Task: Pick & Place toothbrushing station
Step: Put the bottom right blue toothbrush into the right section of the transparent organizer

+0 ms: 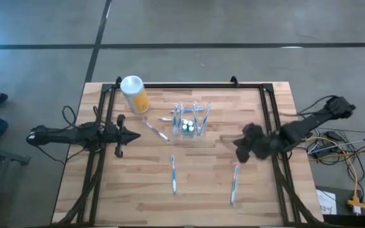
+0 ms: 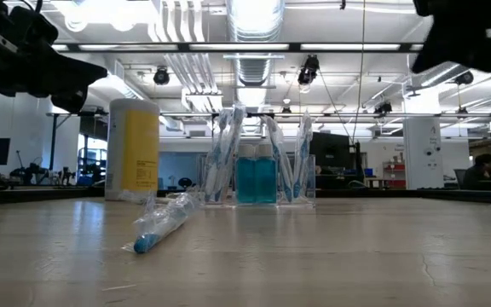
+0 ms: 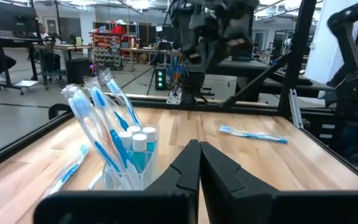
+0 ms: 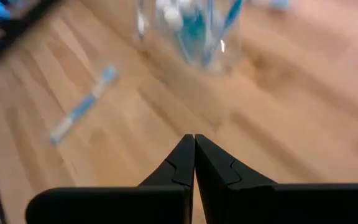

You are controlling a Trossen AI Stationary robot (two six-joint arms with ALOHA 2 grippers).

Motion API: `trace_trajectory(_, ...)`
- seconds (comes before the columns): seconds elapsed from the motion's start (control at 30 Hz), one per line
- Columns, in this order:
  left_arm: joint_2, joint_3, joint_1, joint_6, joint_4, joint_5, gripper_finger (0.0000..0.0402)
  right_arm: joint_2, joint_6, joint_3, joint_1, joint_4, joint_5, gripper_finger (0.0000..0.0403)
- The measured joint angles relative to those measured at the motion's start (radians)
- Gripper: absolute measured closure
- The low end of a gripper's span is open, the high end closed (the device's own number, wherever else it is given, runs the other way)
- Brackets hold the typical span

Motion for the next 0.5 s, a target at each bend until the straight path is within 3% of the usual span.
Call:
trace_trajectory(0.13,0.004,0.0,0.0,-0.015,-0.004,0.012,0.039,0.188,0.275,0.107,0.094,-0.162,-0.01,0.0394)
trace_trajectory(0.2,0.005,0.0,0.0,-0.021,-0.007,0.017,0.039,0.28,0.348,0.154,0.116,-0.196,-0.084,0.0388)
trace_trajectory(0.37,0.005,-0.001,0.0,-0.024,-0.01,0.046,0.039,0.492,0.418,0.271,0.135,-0.204,-0.285,0.0343)
trace_trajectory(0.5,0.005,-0.001,0.0,-0.024,-0.015,0.076,0.039,0.623,0.445,0.38,0.142,-0.245,-0.339,0.0282)
